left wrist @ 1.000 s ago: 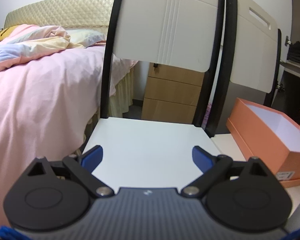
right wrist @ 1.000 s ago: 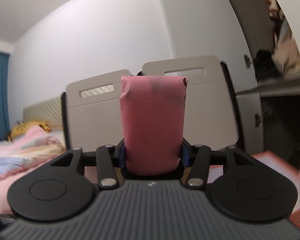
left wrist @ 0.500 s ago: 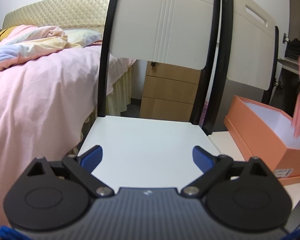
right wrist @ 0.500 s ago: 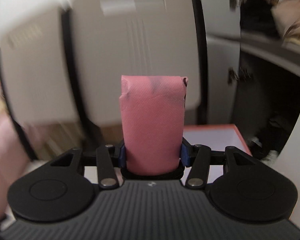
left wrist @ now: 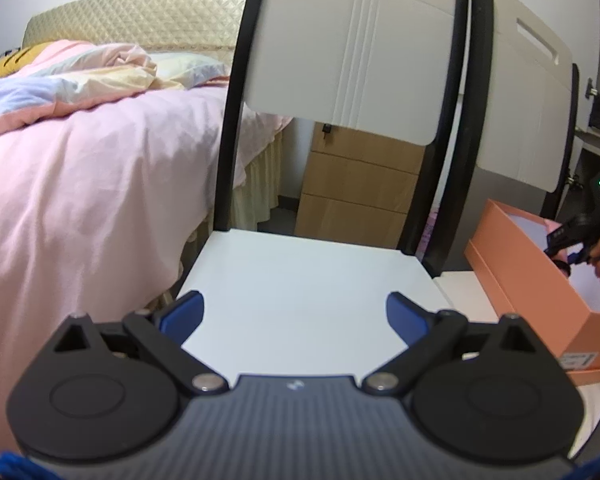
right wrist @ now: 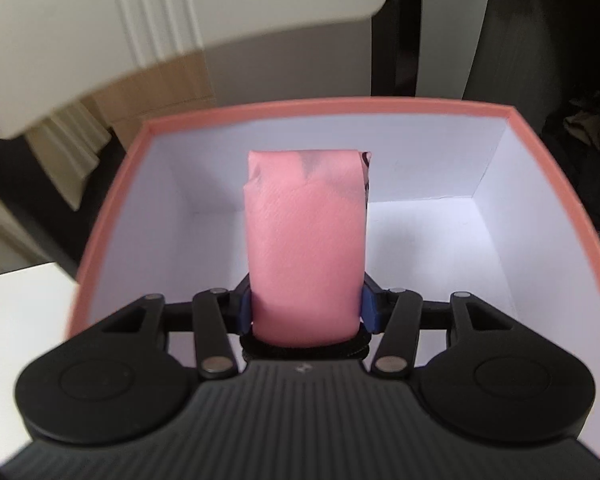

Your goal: Fold shopping bag

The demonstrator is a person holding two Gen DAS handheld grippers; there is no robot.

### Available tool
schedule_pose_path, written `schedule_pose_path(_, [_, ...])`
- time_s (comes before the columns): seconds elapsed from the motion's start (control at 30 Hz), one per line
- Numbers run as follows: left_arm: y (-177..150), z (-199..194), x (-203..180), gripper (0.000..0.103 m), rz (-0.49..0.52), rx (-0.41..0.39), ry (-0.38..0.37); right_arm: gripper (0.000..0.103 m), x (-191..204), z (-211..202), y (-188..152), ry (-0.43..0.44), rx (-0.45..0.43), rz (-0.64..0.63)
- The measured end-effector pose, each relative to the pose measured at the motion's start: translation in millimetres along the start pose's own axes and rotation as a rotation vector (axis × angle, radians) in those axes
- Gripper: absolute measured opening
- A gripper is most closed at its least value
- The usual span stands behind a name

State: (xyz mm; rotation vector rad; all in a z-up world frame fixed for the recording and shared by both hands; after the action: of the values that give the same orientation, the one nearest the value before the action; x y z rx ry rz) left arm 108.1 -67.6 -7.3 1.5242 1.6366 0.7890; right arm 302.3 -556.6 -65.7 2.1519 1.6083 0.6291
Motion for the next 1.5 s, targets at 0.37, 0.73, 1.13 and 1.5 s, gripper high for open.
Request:
schedule_pose_path(0.37, [-5, 9, 3, 0.099, -0.001, 0.037, -0.011, 0.054, 8, 50, -6, -0.014, 0.08, -0.016])
schedule_pose_path(0.73, [-7, 3, -3, 0.1, 0.016, 0.032, -0.013, 0.056, 13, 69, -9, -0.001, 0.103, -0.031])
schedule_pose_path(1.13, [-5, -2, -1, 0.1, 0.03, 0.011, 0.013, 0.103, -11, 2, 15, 0.008, -0.035, 0.1])
schedule_pose_path(1.5, [-7, -16, 0, 0.101, 0.086, -0.02, 0.023, 0.103, 13, -115, 0, 0.078, -0.174, 0.118])
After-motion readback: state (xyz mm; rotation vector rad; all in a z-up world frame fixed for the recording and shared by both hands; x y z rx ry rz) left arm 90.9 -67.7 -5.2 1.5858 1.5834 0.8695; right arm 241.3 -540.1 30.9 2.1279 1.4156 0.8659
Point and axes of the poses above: each gripper's, at about its wrist camera, not at the fingertips, and z roughly the way its jaws point, x to its left, y to its top, the point moved 9 cm from there along z, roughly the way its jaws point, and after that the axes turned 4 degrees about y, right-handed, at the moved point
